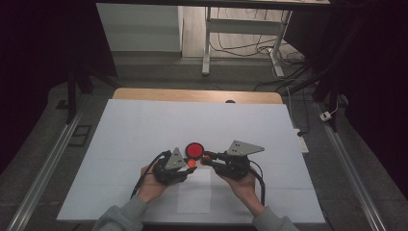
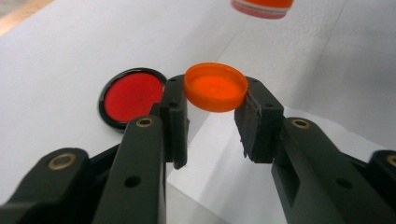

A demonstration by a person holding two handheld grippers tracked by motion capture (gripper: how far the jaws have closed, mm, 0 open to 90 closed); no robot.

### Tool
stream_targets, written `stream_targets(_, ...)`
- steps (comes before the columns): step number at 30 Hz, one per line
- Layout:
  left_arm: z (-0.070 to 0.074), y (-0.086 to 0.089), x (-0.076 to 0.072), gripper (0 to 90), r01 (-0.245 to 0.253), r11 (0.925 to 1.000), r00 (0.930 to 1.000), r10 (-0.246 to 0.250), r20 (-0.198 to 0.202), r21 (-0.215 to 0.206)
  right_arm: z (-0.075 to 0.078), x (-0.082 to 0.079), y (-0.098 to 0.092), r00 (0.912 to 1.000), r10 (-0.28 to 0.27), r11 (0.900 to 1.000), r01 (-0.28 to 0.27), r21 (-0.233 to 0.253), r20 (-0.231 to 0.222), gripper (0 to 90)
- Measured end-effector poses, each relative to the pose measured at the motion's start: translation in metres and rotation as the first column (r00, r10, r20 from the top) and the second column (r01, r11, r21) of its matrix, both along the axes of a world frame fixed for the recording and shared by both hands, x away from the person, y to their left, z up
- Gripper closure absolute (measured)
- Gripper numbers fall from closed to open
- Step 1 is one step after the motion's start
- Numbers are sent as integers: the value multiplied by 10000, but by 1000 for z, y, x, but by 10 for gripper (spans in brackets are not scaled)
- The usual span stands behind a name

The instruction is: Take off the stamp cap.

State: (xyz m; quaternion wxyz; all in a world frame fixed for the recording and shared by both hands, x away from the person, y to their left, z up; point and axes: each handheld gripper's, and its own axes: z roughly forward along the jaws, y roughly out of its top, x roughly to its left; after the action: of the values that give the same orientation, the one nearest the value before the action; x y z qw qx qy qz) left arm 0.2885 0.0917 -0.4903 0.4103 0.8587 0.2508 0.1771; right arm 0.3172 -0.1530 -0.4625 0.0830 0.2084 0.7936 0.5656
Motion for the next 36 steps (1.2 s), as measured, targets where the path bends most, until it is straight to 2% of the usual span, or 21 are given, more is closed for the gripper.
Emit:
stream_targets(5, 2, 10, -1, 653, -191, 9994, 9998, 192, 32, -305, 0, 1, -2, 10000, -70, 10000, 70, 17, -20, 724)
stream_targets(15, 7, 34, -4, 651, -490, 9967, 9987, 497, 99, -650, 1, 3, -5, 9998, -169, 9998, 170, 42, -60, 724)
stream_targets(26, 9, 53, -9, 650, -821, 9927, 9965, 831, 80, -881, 0, 5, -7, 9997, -250, 9997, 250, 28, -63, 723)
stream_targets(36, 6, 84, -25, 650, -1270, 9870, 9918, 1274, -23, -984, 2, 7, -13, 9988, -481, 9988, 481, 84, -5, 723)
